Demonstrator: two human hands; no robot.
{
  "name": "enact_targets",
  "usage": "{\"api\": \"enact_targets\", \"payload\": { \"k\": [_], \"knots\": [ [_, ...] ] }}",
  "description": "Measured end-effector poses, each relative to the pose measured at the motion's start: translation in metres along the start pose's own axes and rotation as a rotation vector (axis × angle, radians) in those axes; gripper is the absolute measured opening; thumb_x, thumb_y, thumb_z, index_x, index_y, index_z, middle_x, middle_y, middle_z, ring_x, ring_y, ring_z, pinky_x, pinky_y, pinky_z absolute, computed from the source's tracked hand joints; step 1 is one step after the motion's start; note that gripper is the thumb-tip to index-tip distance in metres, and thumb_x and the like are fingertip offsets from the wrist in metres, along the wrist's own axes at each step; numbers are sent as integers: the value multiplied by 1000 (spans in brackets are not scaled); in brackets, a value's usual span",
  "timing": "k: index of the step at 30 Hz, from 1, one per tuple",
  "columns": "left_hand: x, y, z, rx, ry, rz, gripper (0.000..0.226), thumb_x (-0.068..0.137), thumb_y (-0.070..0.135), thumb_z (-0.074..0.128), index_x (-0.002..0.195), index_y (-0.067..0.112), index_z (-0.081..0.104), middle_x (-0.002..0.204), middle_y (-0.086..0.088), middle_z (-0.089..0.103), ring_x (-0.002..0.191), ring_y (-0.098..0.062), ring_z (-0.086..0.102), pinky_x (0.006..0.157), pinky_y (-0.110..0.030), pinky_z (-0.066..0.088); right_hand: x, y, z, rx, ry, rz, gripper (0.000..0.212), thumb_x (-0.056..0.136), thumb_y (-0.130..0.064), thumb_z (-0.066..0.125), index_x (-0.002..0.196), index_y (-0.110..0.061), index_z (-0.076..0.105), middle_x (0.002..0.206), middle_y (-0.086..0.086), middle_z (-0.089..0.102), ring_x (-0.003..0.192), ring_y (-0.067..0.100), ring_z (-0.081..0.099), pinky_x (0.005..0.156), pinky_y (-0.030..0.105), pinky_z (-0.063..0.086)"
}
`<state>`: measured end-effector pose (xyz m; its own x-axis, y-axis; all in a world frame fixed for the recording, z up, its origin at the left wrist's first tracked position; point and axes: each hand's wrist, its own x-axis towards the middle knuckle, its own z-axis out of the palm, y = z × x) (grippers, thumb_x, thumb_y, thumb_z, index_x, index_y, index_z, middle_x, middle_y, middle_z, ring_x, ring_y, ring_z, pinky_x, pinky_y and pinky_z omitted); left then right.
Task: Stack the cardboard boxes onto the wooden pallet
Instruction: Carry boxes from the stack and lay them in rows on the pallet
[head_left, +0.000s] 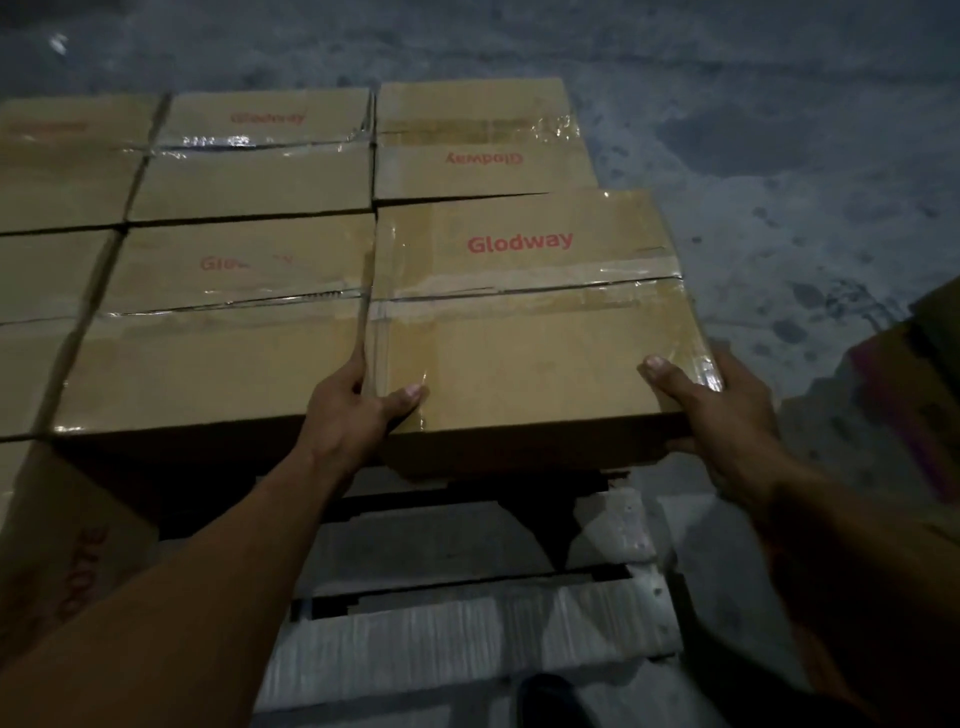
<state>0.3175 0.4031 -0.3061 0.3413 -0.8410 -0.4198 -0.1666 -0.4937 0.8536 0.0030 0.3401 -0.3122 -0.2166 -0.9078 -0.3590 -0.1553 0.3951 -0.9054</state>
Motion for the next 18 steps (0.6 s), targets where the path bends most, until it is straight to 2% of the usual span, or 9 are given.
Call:
{"api": "enact_targets", "payload": {
  "k": [3,4,7,9,11,13,14,16,18],
  "knots": [
    [23,7,1,62,41,-10,66,85,22,77,145,20,51,120,0,63,95,-11,61,69,-10,50,32,-3,15,24,-44,12,51,79,-40,82,126,-37,63,114,-4,70,103,26,67,74,57,60],
    [31,8,0,87,51,-15,67,84,28,79,145,21,52,120,0,64,96,-13,62,71,-11,51,41,-4,20,30,-58,17,51,79,-39,81,127,-36,63,114,-4,70,103,26,67,74,58,60],
    [57,7,0,168,106,-23,79,65,55,80,137,27,59,119,0,69,108,-26,64,96,-39,54,64,-4,34,52,-92,40,41,82,-34,80,121,-35,65,109,-7,71,100,22,68,71,55,61],
    [73,4,3,214,128,-11,81,60,60,76,133,29,61,118,1,70,110,-28,64,102,-46,50,73,-3,40,74,-94,51,31,83,-30,79,110,-41,65,104,-11,71,96,17,69,69,48,62],
    [87,-4,7,268,150,-2,83,57,67,72,130,30,61,119,2,69,113,-30,62,105,-49,45,81,3,45,76,-115,47,31,85,-28,78,108,-42,64,104,-12,70,95,15,69,67,45,62],
    [97,-14,11,289,177,-17,80,54,73,70,122,32,63,115,0,70,110,-34,62,100,-51,48,85,9,47,81,-126,61,35,85,-28,78,115,-38,63,108,-10,70,97,16,69,68,45,62],
    [98,-17,15,311,199,-37,71,53,74,68,108,31,64,111,-5,69,106,-38,62,95,-53,51,86,12,48,78,-122,68,37,85,-29,78,118,-36,62,109,-8,70,98,16,69,68,45,62],
    [105,-28,19,352,234,-76,55,49,75,65,77,29,53,103,-19,65,99,-50,59,84,-59,53,89,19,49,69,-126,75,38,85,-29,77,120,-34,62,108,-9,70,97,15,70,69,44,62],
    [103,-24,23,383,259,-97,55,48,75,67,74,29,52,106,-24,63,99,-52,58,82,-61,51,90,24,50,63,-137,75,34,86,-28,77,116,-36,63,105,-11,72,95,13,71,70,42,62]
  ]
}}
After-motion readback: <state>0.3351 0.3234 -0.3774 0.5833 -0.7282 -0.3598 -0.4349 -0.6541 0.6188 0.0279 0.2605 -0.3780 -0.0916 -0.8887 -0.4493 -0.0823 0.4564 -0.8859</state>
